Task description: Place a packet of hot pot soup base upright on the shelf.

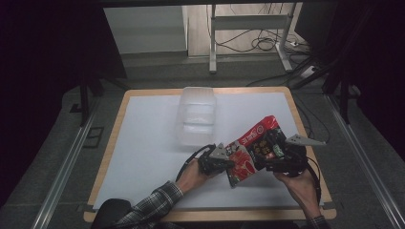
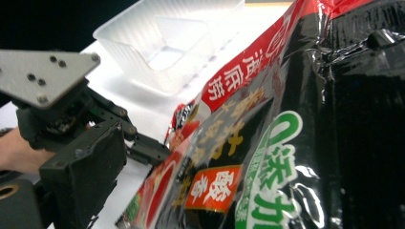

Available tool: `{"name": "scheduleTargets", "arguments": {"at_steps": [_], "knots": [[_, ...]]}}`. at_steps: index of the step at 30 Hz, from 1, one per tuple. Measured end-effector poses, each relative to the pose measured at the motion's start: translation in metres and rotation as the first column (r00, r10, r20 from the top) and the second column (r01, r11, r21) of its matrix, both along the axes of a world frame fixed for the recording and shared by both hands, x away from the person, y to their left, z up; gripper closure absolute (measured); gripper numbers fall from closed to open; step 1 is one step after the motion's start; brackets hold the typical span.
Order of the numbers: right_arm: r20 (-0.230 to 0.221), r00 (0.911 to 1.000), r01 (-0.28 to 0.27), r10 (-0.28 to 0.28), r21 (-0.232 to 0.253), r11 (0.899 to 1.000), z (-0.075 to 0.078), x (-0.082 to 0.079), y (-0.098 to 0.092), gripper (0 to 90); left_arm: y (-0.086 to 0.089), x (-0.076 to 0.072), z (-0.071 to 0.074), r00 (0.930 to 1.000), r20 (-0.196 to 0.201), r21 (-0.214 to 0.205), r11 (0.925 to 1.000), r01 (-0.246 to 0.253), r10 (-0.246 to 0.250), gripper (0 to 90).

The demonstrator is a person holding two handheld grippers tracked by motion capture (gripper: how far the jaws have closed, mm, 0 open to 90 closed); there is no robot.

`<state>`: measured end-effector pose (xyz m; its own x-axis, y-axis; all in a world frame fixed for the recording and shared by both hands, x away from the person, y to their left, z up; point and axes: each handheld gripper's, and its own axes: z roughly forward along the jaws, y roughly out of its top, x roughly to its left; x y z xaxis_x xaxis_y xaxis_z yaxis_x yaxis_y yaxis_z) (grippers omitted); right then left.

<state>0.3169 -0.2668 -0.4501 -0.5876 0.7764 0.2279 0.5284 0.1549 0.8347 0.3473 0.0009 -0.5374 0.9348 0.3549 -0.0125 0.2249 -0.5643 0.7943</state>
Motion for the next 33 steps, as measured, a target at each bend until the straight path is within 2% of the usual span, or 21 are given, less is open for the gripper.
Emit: {"name": "scheduleTargets", "arguments": {"at_steps": [3,4,5,6,7,8,9,11,12,14,15,16,17,20,22,23,24,26,27,29,33], "knots": [[-0.003,1.0000,-0.003,0.003,-0.001,1.000,0.002,0.002,0.002,4.2,0.000,0.000,0.000,1.0000,-0.004,-0.001,1.0000,0.003,-0.003,90.0],[-0.003,1.0000,0.003,-0.003,0.008,1.000,0.003,0.005,0.006,7.9,0.000,0.000,0.000,1.0000,-0.004,0.001,1.0000,0.006,-0.006,90.0],[-0.003,1.0000,0.003,-0.003,0.008,1.000,0.003,0.005,0.006,7.9,0.000,0.000,0.000,1.0000,-0.004,0.001,1.0000,0.006,-0.006,90.0],[0.002,0.9999,0.010,-0.010,0.008,1.000,0.004,0.005,0.008,11.5,0.000,0.000,0.000,1.0000,-0.005,0.000,1.0000,0.006,-0.006,90.0],[0.012,0.9995,0.029,-0.029,-0.001,1.000,0.006,0.007,0.011,21.2,0.000,0.000,0.000,1.0000,-0.007,0.000,1.0000,0.007,-0.007,90.0],[0.016,0.9992,0.036,-0.036,-0.011,0.999,0.007,0.009,0.012,26.0,0.000,0.000,0.000,0.9999,-0.008,-0.001,1.0000,0.008,-0.008,90.0],[0.016,0.9992,0.036,-0.036,-0.011,0.999,0.007,0.009,0.012,26.0,0.000,0.000,0.000,0.9999,-0.009,-0.001,1.0000,0.009,-0.009,90.0],[0.035,0.9972,0.067,-0.066,-0.034,0.997,0.008,0.011,0.017,41.3,0.000,0.000,0.000,0.9999,-0.008,0.002,0.9999,0.013,-0.013,90.0],[0.035,0.9972,0.067,-0.066,-0.034,0.997,0.008,0.011,0.017,41.3,0.001,0.000,-0.001,0.9999,-0.008,0.001,0.9999,0.014,-0.014,90.0],[0.067,0.9940,0.090,-0.087,-0.045,0.995,0.007,0.014,0.021,51.9,0.001,0.000,-0.001,0.9998,-0.013,-0.001,0.9999,0.014,-0.014,89.9],[0.067,0.9940,0.090,-0.087,-0.045,0.995,0.007,0.014,0.021,51.9,0.001,0.000,-0.001,0.9998,-0.007,0.001,0.9998,0.018,-0.018,89.9],[0.082,0.9920,0.099,-0.096,-0.033,0.995,0.006,0.016,0.022,58.1,0.001,0.000,-0.001,0.9998,-0.002,0.005,0.9998,0.018,-0.018,89.9],[0.082,0.9920,0.099,-0.096,-0.033,0.995,0.006,0.016,0.022,58.1,0.001,0.000,-0.001,0.9998,0.001,0.008,0.9998,0.019,-0.019,89.9],[0.091,0.9907,0.103,-0.101,-0.017,0.995,0.004,0.018,0.021,67.6,0.001,-0.001,-0.001,0.9998,0.015,0.011,0.9998,0.015,-0.015,88.8],[0.077,0.9916,0.103,-0.104,0.016,0.995,0.004,0.018,0.019,70.6,0.002,-0.002,0.000,0.9994,0.029,0.027,0.9995,0.018,-0.018,87.0],[0.061,0.9921,0.107,-0.110,0.044,0.993,0.003,0.019,0.017,73.0,0.002,-0.002,0.000,0.9994,0.029,0.022,0.9996,0.015,-0.016,84.0],[0.061,0.9921,0.107,-0.110,0.044,0.993,0.003,0.019,0.017,73.0,0.002,-0.003,0.000,0.9993,0.032,0.024,0.9996,0.017,-0.018,84.0],[0.054,0.9919,0.110,-0.115,0.074,0.991,0.004,0.020,0.014,74.6,0.001,-0.004,0.000,0.9989,0.042,0.027,0.9994,0.020,-0.021,76.9],[0.054,0.9919,0.110,-0.115,0.074,0.991,0.004,0.020,0.014,74.6,0.001,-0.005,0.000,0.9990,0.041,0.025,0.9996,0.015,-0.016,76.9],[0.055,0.9915,0.113,-0.118,0.088,0.990,0.008,0.019,0.013,75.2,0.000,-0.007,0.001,0.9983,0.055,0.020,0.9997,0.016,-0.017,69.1],[0.067,0.9915,0.106,-0.111,0.081,0.991,0.013,0.019,0.015,75.5,-0.003,-0.012,0.004,0.9981,0.058,0.021,0.9996,0.017,-0.019,60.1]]}}
